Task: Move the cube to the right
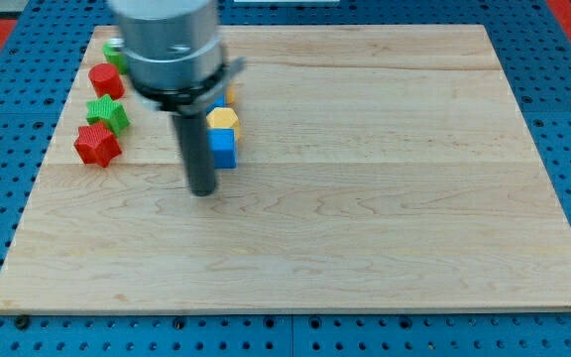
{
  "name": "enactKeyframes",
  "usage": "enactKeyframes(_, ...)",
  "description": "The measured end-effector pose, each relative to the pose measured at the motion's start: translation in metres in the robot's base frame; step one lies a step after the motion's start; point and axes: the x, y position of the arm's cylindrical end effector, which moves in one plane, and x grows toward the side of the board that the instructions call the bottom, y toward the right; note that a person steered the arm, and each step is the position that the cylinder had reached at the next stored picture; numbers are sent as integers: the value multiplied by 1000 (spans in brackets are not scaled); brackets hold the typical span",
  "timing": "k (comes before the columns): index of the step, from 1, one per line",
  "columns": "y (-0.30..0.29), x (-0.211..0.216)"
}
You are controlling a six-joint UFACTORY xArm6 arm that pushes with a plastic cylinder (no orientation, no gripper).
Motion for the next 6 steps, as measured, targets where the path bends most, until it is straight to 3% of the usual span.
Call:
enactKeyframes(2, 9, -46)
enactKeyframes(4, 134, -75)
enactKeyframes(5, 103, -96)
enactKeyframes(6, 194, -78)
